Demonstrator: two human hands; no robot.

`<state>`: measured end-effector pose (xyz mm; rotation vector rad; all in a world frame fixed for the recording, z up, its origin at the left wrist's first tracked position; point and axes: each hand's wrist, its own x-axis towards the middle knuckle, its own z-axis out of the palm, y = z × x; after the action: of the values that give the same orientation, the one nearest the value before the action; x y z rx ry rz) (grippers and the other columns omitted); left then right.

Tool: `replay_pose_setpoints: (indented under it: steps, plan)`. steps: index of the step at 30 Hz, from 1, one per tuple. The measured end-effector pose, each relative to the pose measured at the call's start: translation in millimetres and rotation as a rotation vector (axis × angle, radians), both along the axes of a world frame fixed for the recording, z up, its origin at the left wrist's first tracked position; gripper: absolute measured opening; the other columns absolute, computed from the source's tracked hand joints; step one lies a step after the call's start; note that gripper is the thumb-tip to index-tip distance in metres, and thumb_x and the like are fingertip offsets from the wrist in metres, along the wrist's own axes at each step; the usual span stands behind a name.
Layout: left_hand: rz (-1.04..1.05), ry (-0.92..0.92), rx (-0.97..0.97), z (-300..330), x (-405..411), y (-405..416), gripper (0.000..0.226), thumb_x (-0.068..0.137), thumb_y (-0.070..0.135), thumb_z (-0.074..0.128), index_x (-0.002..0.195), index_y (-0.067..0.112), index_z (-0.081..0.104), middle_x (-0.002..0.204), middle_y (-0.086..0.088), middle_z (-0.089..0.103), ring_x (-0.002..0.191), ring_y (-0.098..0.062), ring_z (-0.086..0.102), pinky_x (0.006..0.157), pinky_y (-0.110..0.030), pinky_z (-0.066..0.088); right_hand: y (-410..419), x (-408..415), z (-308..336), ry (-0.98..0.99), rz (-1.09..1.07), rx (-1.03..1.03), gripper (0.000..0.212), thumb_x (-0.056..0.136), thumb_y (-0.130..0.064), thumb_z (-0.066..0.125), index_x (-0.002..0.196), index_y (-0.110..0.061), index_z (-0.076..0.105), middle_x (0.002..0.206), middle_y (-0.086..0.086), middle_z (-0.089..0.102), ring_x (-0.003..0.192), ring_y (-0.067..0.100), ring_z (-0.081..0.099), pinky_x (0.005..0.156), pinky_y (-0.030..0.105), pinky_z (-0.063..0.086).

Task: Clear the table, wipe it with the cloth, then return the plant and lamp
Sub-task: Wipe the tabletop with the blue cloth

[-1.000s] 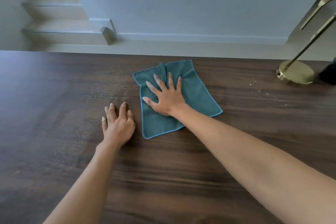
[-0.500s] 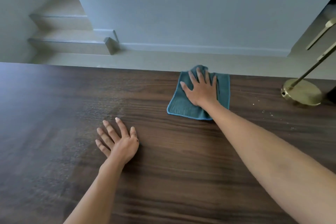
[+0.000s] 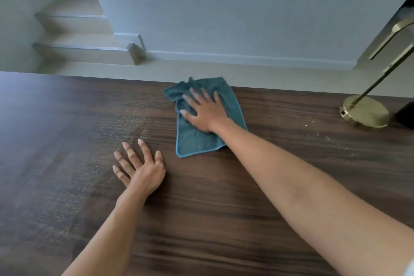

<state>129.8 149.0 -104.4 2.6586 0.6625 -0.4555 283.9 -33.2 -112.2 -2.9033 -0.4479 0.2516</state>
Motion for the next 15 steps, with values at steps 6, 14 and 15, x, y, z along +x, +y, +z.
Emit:
replay_pose_setpoints:
  steps: [6, 14, 15]
  plan:
    - [-0.022, -0.006, -0.024, 3.9, -3.0, -2.3, 0.066, 0.102, 0.052, 0.011, 0.157, 0.027, -0.016, 0.158, -0.008, -0.038, 0.143, -0.033, -0.038, 0.116, -0.052, -0.023, -84.1, -22.1, -2.5, -0.014, -0.359, 0.007, 0.077, 0.093, -0.076, 0.007, 0.161, -0.038, 0.005, 0.170, -0.005, -0.009, 0.156, 0.024, -0.012, 0.122, 0.060, -0.010]
    - [-0.082, -0.017, -0.017, 8.8, -9.9, -0.2, 0.070, 0.101, 0.055, 0.014, 0.159, 0.023, -0.010, 0.162, -0.008, -0.031, 0.145, -0.036, -0.034, 0.116, -0.055, -0.021, -1.7, -171.8, -2.1, -0.026, -0.120, 0.023, 0.073, 0.095, -0.072, 0.010, 0.160, -0.040, 0.008, 0.170, -0.009, -0.008, 0.155, 0.032, -0.017, 0.118, 0.064, -0.013]
    - [-0.110, -0.011, -0.014, 9.3, -11.1, 2.0, 0.071, 0.101, 0.057, 0.015, 0.159, 0.024, -0.009, 0.162, -0.007, -0.031, 0.145, -0.035, -0.035, 0.116, -0.055, -0.021, 2.4, -192.5, -1.2, -0.045, -0.078, 0.030, 0.072, 0.096, -0.071, 0.012, 0.161, -0.039, 0.010, 0.170, -0.008, -0.005, 0.155, 0.030, -0.014, 0.119, 0.063, -0.011]
